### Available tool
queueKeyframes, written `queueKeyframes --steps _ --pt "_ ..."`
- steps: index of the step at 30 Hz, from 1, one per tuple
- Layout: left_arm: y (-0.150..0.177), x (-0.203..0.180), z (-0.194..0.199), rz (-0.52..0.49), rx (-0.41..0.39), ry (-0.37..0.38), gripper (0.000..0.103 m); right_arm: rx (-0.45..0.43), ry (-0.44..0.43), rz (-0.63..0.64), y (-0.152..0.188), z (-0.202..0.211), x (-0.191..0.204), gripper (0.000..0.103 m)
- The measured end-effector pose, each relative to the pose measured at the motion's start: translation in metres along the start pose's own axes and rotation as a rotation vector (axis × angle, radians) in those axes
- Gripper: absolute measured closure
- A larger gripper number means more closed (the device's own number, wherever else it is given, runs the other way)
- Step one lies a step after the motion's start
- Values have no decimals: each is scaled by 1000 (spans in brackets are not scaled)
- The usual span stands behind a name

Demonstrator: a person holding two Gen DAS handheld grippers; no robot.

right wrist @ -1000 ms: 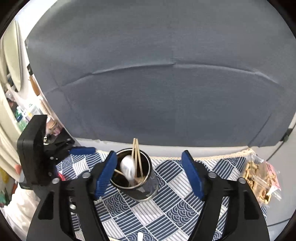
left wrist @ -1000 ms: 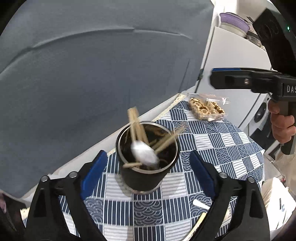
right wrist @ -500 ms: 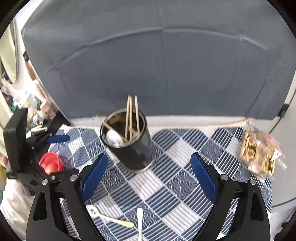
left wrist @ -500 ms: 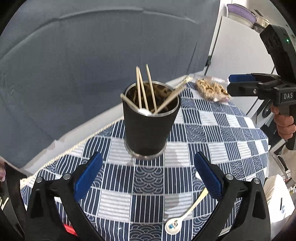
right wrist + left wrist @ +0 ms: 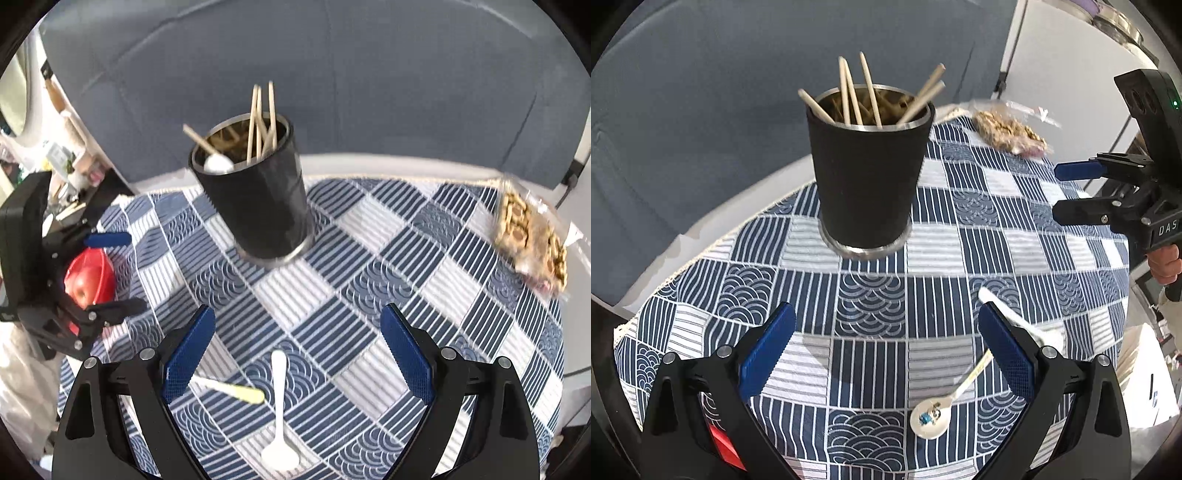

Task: Organize utensils
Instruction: 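Raise both open tools from the cup toward the remaining spoons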

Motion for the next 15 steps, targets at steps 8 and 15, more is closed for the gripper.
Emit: queueKeyframes --steps 8,15 --pt "27 -14 -20 -41 61 17 6 92 24 -12 44 -22 -7 17" --pt "50 -29 -37 -93 125 46 6 180 29 -12 83 -40 -7 17"
Point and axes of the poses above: each gripper's, at about its wrist camera, not at the fingertips, and z roughly against the way its jaws point, x to its left, y to its underside, the point moved 6 cm from there along -z, roughly the way its jaws point, and after that the axes turned 8 degrees about -y, right-handed, at the moved point
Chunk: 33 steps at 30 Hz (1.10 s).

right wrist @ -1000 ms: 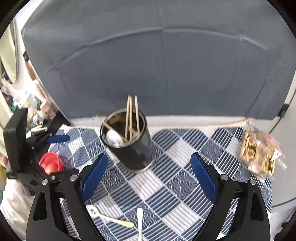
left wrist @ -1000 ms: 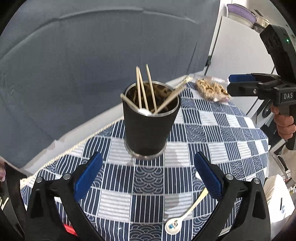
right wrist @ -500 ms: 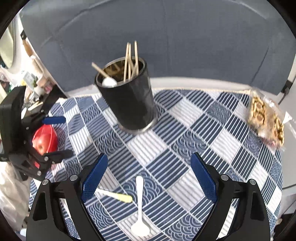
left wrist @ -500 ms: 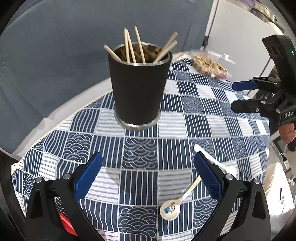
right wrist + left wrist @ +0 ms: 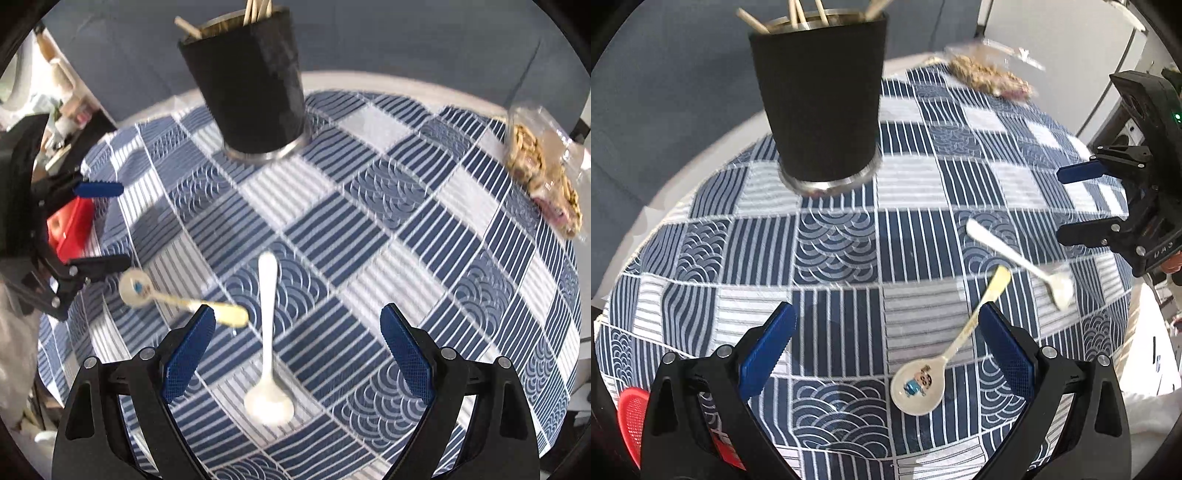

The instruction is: Organize utensils

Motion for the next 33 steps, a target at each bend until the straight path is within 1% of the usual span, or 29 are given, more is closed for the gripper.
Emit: queueKeyframes --steps 4,9,14,16,17,19,20,21,22,26,30,32,33 --pt "9 -8 -8 -32 21 10 6 55 5 20 18 -15 5 17" --pt "17 -16 -15 -51 42 19 6 96 11 56 30 -26 11 17" --pt "26 -19 -21 -64 62 6 6 141 29 91 38 -37 15 18" --pt "30 -21 -24 -65 73 5 6 178 61 117 42 -46 14 29" --pt "32 -21 -25 -65 77 2 6 198 71 125 44 -49 15 42" --pt "36 -23 -27 -66 88 -4 6 197 71 154 44 -47 18 52" --pt "37 -24 -27 -66 92 -6 6 197 66 170 44 -45 20 63" --pt "39 -24 -28 -66 95 -11 6 196 61 178 44 -43 20 84" --pt "39 -26 -29 -67 98 -15 6 201 59 162 44 -40 18 93" --pt "40 -32 -31 -77 106 -14 6 207 -22 64 43 -31 5 95" --pt "35 -37 -30 -106 75 -49 7 163 -123 -45 40 -12 -5 95" --pt "32 -40 -31 -129 73 -50 17 143 -156 -87 37 -3 -10 95" --pt "31 -41 -32 -139 72 -53 24 129 -167 -103 36 2 -13 96"
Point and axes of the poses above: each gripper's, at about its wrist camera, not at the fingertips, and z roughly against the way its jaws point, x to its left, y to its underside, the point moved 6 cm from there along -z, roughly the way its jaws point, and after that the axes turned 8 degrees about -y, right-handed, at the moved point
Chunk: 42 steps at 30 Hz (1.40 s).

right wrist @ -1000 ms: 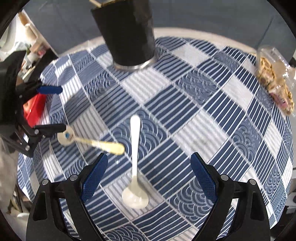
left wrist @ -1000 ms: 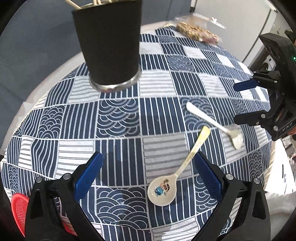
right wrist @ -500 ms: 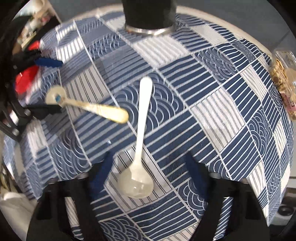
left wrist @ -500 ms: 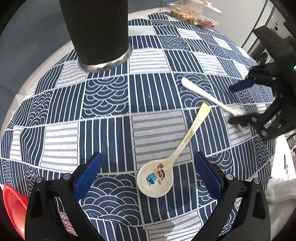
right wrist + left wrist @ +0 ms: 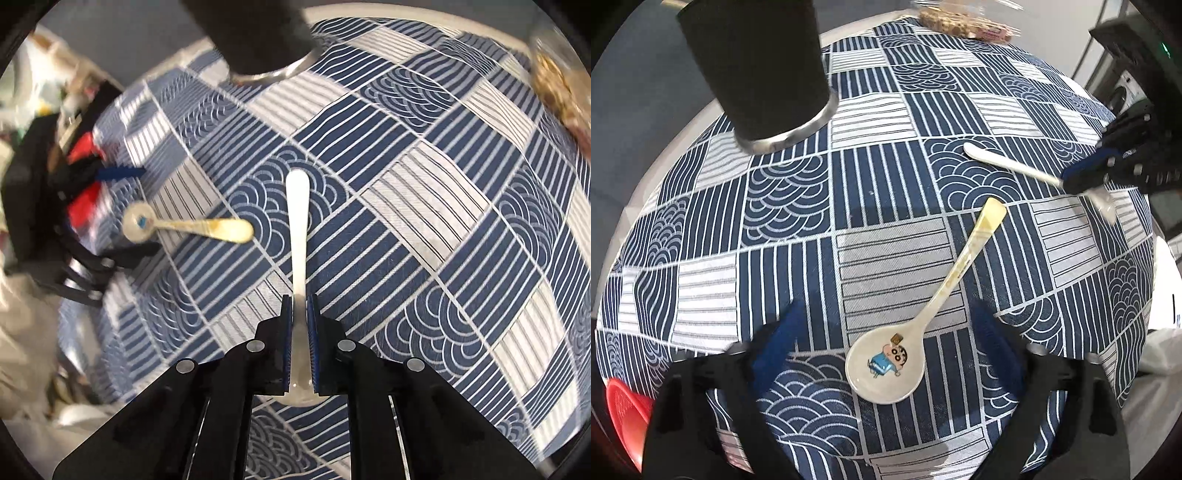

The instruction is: Organize utensils

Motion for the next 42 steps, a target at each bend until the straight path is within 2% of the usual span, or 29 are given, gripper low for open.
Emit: queueKeyframes --steps 2,3,4,6,8,9,10,12,15,21,23,26,28,29,31,33,34,36,38,42 --pt "-1 -1 -4 -18 13 3 33 -15 -20 -21 -1 7 -2 96" --pt "-1 -4 -7 -38 24 10 43 -21 -34 -35 0 10 -2 96" --pt "-2 -6 -7 -49 17 16 49 -29 -56 -54 1 12 -4 96" --pt "-3 -12 -6 -74 16 35 55 -47 -94 -91 1 19 -9 96" --pt "-3 -11 -7 -57 33 40 57 -61 -143 -129 2 25 -11 96" --pt "-4 -10 -7 -46 41 36 64 -69 -163 -149 4 28 -11 97" --pt "-4 -10 -6 -40 48 37 77 -73 -178 -165 3 27 -12 101" --pt "-2 -8 -6 -7 79 54 85 -86 -232 -220 3 32 -18 103" --pt "2 -5 -5 30 109 70 94 -78 -211 -237 3 30 -25 102" --pt "15 -1 -1 84 151 61 95 -62 -187 -213 7 28 -29 102" --pt "18 0 4 109 149 65 95 -45 -172 -193 9 24 -28 99" --pt "20 2 12 148 144 64 95 -37 -111 -162 10 18 -26 99" --pt "22 5 19 169 142 57 95 -56 -19 -121 10 19 -23 98" --pt "24 5 21 179 150 56 95 -55 0 -100 11 18 -20 98" --pt "28 7 27 201 165 50 95 -33 52 -53 13 14 -14 93" --pt "32 7 30 220 176 54 95 -20 95 8 15 10 -5 70" --pt "34 6 32 236 184 61 95 -13 106 29 17 7 -2 65" --pt "36 2 33 250 194 58 95 5 121 50 19 3 3 61" --pt "41 0 35 264 204 64 95 32 172 77 24 -6 5 57" --pt "47 0 40 287 217 65 95 115 252 96 28 -27 9 58"
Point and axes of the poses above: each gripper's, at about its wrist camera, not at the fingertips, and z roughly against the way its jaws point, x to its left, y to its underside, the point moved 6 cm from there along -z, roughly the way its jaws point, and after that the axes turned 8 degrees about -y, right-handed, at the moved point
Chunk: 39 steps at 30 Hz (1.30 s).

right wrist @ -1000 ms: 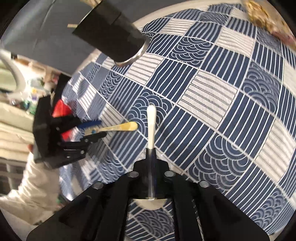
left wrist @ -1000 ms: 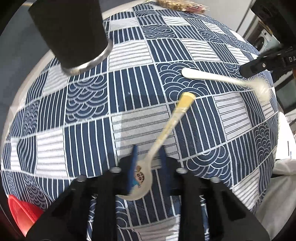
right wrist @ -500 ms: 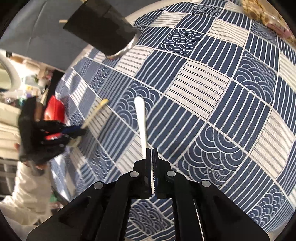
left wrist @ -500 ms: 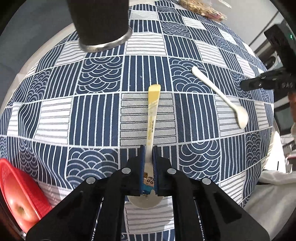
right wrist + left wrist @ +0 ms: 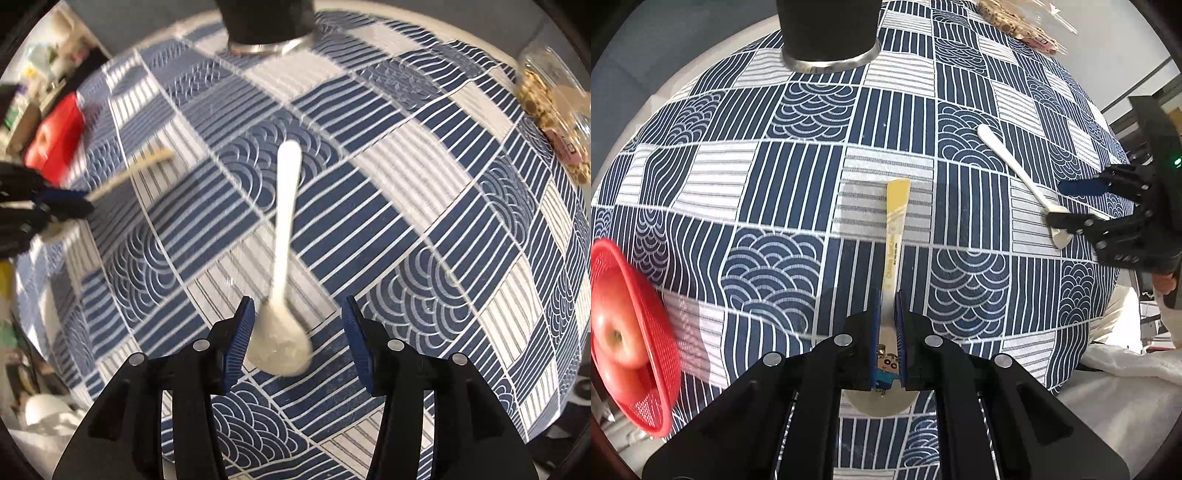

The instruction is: Organize utensils

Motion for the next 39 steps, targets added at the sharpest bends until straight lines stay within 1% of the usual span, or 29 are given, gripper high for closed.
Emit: queueKeyframes --steps 1,2,3,4,5,7,10,13,14,18,21,24,26,28,29,30,31,33,39 --pt "2 0 2 1 1 -2 95 13 38 15 -1 -1 3 59" --pt "2 0 3 3 2 -3 95 33 38 37 -3 -2 9 68" --pt "2 1 4 6 2 -5 95 55 32 43 -4 -3 13 79" --pt "2 1 5 9 1 -5 95 62 41 44 -6 -3 14 85" --pt "2 1 7 12 -1 -2 95 71 34 30 -9 -3 13 95" --pt "1 2 10 16 -5 -2 95 85 -64 -65 -14 -2 4 95" --pt "-2 1 16 21 -17 10 95 94 -268 -228 -19 1 -14 95" --pt "-4 -3 21 15 -22 5 95 85 -449 -341 -19 7 -26 95" --pt "-5 -4 22 14 -23 -1 95 77 -495 -367 -19 10 -28 95" --pt "-8 -6 28 11 -20 -17 95 49 -614 -420 -19 20 -34 95" --pt "-10 -7 33 13 -22 -25 95 37 -641 -418 -22 24 -34 96" --pt "-13 -10 40 19 -25 -38 95 32 -697 -420 -21 30 -25 96" --pt "-14 -12 46 21 -32 -44 95 23 -717 -416 -22 37 -31 96" --pt "-16 -16 53 19 -42 -52 95 10 -744 -408 -25 43 -29 97" --pt "-18 -17 55 20 -47 -55 95 7 -757 -407 -28 45 -28 102" --pt "-20 -19 57 21 -51 -59 95 -1 -783 -406 -31 49 -28 103" --pt "-21 -20 59 20 -54 -65 95 -9 -787 -405 -32 50 -28 103" --pt "-24 -23 62 17 -58 -74 95 -28 -752 -385 -37 54 -32 103" --pt "-34 -31 69 1 -66 -104 95 -63 -742 -343 -44 66 -42 103"
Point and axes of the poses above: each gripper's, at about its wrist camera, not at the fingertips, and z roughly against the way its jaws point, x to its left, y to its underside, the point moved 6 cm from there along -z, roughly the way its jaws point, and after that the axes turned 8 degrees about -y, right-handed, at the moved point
